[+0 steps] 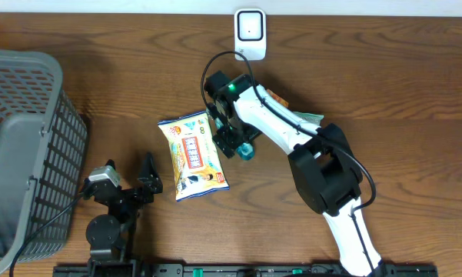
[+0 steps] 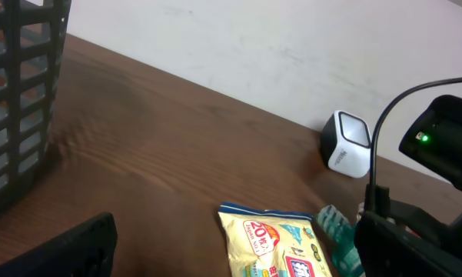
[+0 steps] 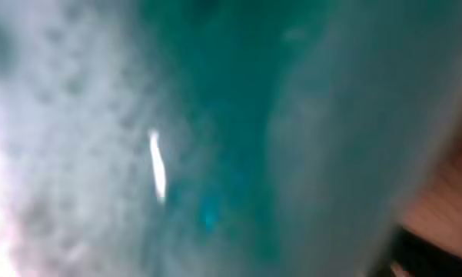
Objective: Scan the item barcode
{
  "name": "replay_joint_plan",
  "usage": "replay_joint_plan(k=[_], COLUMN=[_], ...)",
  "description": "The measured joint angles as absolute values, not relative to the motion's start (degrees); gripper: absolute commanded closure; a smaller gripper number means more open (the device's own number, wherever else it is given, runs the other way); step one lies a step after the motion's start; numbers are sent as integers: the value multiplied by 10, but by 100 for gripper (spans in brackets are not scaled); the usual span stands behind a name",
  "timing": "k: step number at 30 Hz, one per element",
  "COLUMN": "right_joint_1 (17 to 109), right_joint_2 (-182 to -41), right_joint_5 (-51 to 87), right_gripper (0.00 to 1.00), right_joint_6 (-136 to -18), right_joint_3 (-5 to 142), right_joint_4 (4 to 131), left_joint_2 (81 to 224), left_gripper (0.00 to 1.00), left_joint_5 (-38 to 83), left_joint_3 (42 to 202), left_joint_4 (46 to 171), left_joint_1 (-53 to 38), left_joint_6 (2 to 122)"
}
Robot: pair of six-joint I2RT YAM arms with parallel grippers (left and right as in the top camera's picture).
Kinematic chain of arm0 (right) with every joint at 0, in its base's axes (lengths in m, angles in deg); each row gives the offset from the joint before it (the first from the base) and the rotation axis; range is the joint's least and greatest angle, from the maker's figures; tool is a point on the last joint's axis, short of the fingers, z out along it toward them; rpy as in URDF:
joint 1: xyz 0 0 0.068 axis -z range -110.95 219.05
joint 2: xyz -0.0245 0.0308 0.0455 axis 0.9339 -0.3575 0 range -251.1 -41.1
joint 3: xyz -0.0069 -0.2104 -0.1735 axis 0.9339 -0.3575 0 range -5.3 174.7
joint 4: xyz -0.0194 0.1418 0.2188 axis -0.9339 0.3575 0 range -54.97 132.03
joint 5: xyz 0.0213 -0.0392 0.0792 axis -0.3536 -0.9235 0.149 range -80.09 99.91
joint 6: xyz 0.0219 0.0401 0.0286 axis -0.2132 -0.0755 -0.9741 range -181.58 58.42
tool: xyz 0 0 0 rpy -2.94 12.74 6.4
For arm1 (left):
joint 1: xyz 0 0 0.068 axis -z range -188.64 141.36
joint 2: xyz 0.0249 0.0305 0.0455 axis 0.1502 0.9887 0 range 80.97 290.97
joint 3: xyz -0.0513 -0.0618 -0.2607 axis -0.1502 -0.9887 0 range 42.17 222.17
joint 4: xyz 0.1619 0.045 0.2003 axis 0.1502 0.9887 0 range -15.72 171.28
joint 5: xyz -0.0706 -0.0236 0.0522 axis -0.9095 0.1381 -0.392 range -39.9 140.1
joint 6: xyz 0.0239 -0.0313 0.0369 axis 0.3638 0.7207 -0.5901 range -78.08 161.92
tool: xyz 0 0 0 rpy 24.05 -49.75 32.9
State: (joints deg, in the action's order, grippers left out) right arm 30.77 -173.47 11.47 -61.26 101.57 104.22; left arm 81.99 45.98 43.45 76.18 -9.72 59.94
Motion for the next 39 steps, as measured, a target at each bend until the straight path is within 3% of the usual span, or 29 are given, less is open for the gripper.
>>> replay_joint_plan(k=[21, 32, 39], right_joint_1=[292, 286, 283], right_joint_2=[-1732, -1604, -1601], right_joint_5=[59, 56, 56], right_gripper=[1, 1, 1], right_joint_6=[-657, -695, -713], right_joint_3=[1037, 1054, 1003], right_joint_4=[1068, 1137, 1103], left_joint_2=[820, 820, 820], left_gripper=[3, 3, 3], left_joint_5=[460, 460, 460], left_joint_3=[435, 435, 435], left_joint_4=[762, 762, 762], left_joint_1=[-97, -97, -97], left_joint_6=[599, 599, 599])
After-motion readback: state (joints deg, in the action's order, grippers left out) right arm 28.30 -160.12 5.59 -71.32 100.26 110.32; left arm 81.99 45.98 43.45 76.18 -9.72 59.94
